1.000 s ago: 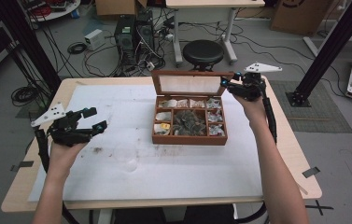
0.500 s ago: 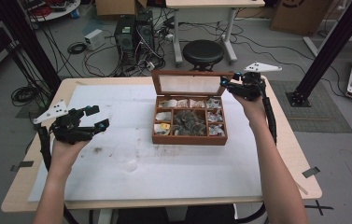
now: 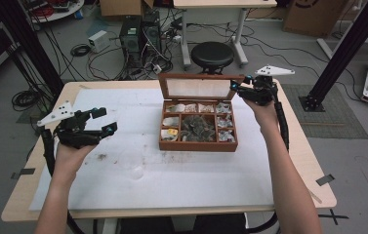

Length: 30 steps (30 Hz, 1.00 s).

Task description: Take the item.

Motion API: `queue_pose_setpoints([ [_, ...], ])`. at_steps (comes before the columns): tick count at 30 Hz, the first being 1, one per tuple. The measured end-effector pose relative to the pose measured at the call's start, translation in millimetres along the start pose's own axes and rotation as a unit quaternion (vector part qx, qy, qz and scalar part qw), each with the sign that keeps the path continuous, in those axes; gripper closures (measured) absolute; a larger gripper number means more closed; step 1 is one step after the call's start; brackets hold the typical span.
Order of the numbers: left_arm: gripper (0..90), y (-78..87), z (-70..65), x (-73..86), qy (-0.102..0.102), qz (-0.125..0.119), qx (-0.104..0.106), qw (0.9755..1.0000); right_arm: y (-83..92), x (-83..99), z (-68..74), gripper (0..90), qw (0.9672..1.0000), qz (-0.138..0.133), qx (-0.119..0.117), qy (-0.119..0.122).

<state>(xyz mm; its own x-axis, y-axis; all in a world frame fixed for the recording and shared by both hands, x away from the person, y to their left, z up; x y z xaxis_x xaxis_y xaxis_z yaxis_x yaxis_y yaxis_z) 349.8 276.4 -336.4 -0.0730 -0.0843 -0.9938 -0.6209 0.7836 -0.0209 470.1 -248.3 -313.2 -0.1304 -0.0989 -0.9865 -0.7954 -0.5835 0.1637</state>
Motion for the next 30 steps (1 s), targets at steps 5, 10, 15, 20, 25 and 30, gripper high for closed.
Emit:
queue_pose_setpoints([
  [5, 20.6, -8.0, -1.9, -5.4, -0.003, -0.001, 0.001, 1.0, -0.1, 0.2, 0.0, 51.3, 1.0, 0.0, 0.0, -0.001],
  [10, 20.6, -26.6, -9.3, -9.6, 0.002, 0.005, 0.023, 0.9997, 0.3, 0.0, -0.1, 51.2, 1.0, 0.002, -0.001, 0.001],
  [15, 20.6, -42.1, -16.8, -16.2, 0.005, 0.009, 0.04, 0.9991, 0.3, 0.0, 0.0, 51.3, 1.0, 0.002, -0.001, 0.001],
  [20, 20.6, -59.0, -25.5, -21.8, 0.002, 0.024, 0.057, 0.9981, 0.3, 0.0, -0.3, 51.2, 1.0, 0.002, -0.002, 0.0],
  [25, 20.6, -74.0, -29.8, -21.4, 0.005, 0.038, 0.071, 0.9968, 0.3, 0.1, -0.2, 51.2, 1.0, 0.002, -0.003, 0.0],
  [30, 20.6, -98.5, -37.3, -19.1, -0.003, 0.067, 0.087, 0.994, 0.7, 0.0, -0.2, 51.2, 1.0, 0.003, -0.004, 0.002],
])
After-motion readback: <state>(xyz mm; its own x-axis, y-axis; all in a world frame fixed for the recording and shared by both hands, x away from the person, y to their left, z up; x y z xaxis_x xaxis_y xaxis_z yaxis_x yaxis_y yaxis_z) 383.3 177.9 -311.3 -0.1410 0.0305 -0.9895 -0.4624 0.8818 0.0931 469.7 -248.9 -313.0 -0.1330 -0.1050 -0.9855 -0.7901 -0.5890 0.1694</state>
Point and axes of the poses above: each handheld gripper's, and its own axes: y roughly backward along the jaws, x roughly out of its underside, z roughly to its left, the point moved 1 cm from there along -y, roughly forward along the jaws, and after that the axes turned 11 degrees about -z, right-handed, at the moved point
